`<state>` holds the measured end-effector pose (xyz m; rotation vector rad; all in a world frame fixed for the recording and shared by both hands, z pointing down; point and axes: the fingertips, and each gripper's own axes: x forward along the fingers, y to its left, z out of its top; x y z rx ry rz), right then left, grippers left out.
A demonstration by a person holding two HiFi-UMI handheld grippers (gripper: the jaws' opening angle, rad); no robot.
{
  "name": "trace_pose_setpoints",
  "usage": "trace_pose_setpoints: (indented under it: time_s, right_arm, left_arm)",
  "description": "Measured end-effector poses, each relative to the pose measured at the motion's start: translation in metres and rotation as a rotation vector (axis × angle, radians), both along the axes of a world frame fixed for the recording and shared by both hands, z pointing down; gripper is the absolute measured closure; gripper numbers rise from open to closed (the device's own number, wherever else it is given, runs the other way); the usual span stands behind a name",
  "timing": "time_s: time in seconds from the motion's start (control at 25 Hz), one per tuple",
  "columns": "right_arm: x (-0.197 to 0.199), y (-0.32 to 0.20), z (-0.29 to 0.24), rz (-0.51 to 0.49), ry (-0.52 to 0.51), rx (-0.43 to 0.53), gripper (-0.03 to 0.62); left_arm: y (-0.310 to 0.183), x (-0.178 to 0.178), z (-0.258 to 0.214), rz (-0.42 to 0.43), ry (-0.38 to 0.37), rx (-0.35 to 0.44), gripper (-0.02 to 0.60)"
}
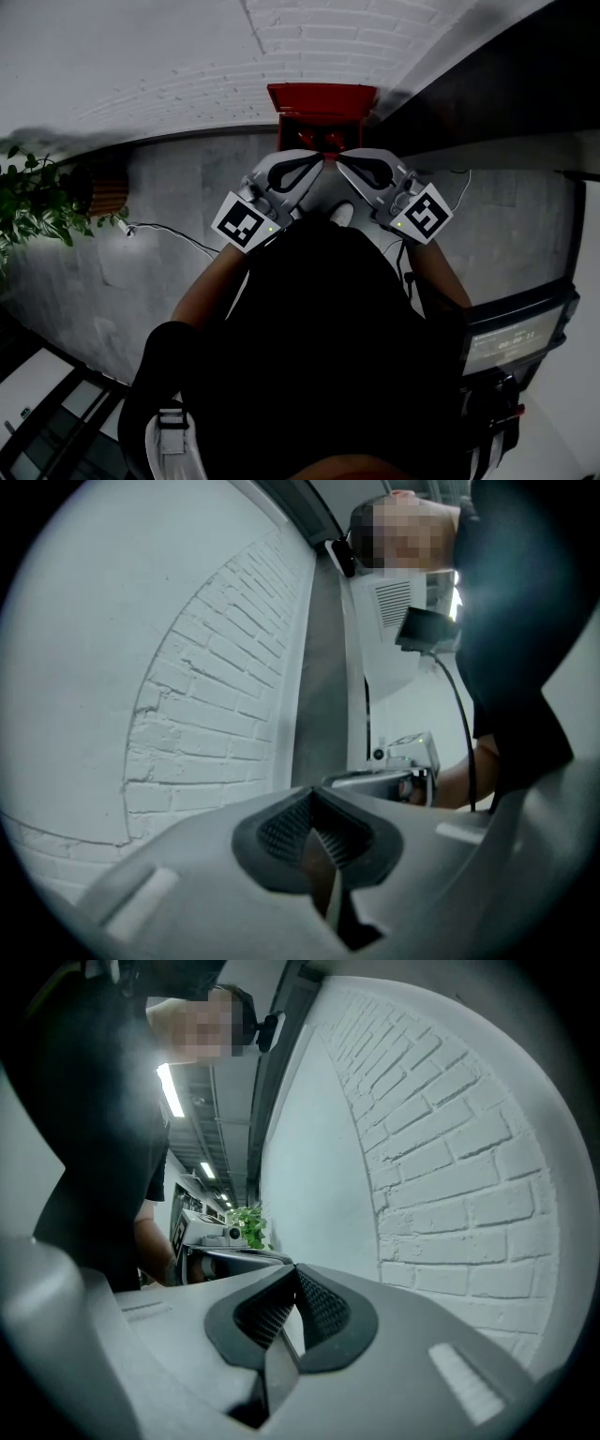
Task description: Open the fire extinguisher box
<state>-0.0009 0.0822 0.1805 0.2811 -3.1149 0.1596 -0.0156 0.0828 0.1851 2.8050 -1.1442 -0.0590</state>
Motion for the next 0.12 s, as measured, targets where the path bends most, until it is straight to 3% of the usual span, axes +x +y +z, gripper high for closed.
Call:
trace_pose_setpoints:
  time_s: [0.12]
  right_arm:
    - [-0.0006,0.0002,0.0005,-0.001,-0.003,-0.002,0.585]
  left_arm:
    - [0.0005,0.0002,0.0013,-0.002,0.000,-0.003,0.578]
